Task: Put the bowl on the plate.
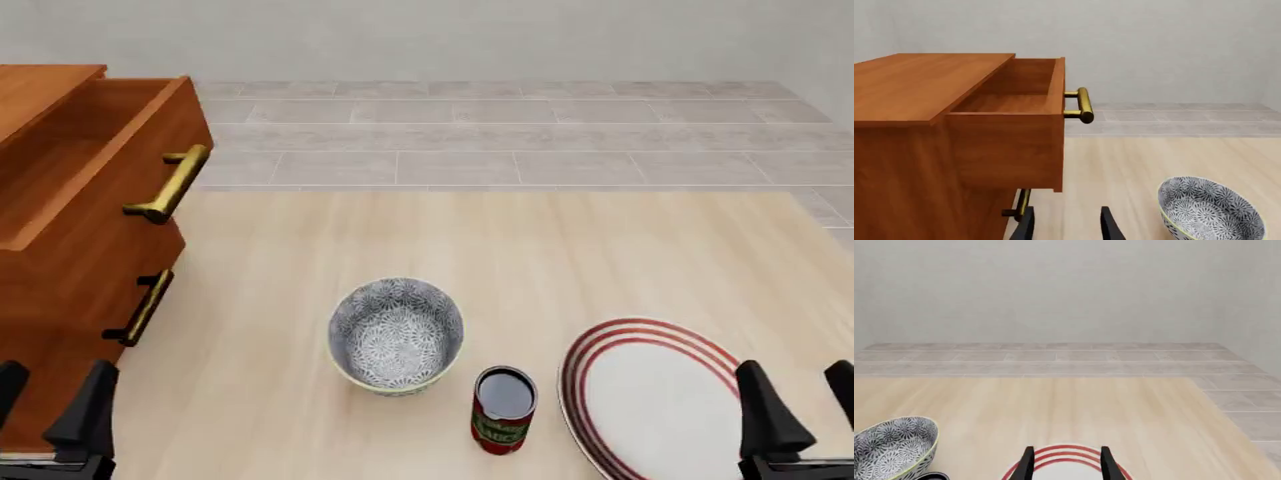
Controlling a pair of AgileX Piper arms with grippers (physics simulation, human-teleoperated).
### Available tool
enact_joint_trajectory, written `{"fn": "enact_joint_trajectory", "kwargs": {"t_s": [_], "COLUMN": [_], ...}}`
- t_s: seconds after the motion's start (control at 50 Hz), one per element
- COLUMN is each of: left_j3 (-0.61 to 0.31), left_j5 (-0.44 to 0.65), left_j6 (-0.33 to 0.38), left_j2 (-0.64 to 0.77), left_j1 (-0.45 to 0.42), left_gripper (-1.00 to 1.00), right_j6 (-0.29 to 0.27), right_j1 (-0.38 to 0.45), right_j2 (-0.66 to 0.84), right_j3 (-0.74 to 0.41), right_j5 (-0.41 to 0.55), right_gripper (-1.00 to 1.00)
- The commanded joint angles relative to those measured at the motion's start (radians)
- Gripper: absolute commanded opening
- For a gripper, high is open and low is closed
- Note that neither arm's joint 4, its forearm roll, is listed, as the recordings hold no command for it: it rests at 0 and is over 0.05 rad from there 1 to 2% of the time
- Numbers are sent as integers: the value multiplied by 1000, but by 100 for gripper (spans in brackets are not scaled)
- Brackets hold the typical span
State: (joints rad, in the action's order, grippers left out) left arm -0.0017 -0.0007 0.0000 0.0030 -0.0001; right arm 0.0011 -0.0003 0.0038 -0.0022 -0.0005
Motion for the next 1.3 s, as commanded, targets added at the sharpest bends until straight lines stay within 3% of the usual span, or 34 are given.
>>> {"fn": "enact_joint_trajectory", "kwargs": {"t_s": [0.02, 0.1, 0.28, 0.58, 0.64, 0.8, 0.9, 0.92, 1.12, 1.3], "left_j3": [-3, -3, -3, -3, -3, -3, -3, -3, -3, -3], "left_j5": [-1, -1, -1, -1, -1, -1, -1, -1, -1, -1], "left_j6": [0, 0, 0, 0, 0, 0, 0, 0, 0, 0], "left_j2": [5, 5, 5, 5, 5, 5, 5, 5, 5, 5], "left_j1": [0, 0, 0, 0, 0, 0, 0, 0, 0, 0], "left_gripper": [100, 100, 100, 100, 100, 100, 100, 100, 100, 100], "right_j6": [8, 3, 10, -1, -34, -30, 17, 5, 35, -11], "right_j1": [0, 7, 19, 69, 103, 146, 175, 169, 287, 388], "right_j2": [14, 101, 43, 187, 195, 376, 499, 523, 704, 839], "right_j3": [-2, 1, 1, -90, -105, -206, -268, -282, -405, -512], "right_j5": [-10, -95, -25, -100, -100, -174, -212, -223, -207, -167], "right_gripper": [100, 100, 100, 100, 100, 100, 100, 100, 100, 100]}}
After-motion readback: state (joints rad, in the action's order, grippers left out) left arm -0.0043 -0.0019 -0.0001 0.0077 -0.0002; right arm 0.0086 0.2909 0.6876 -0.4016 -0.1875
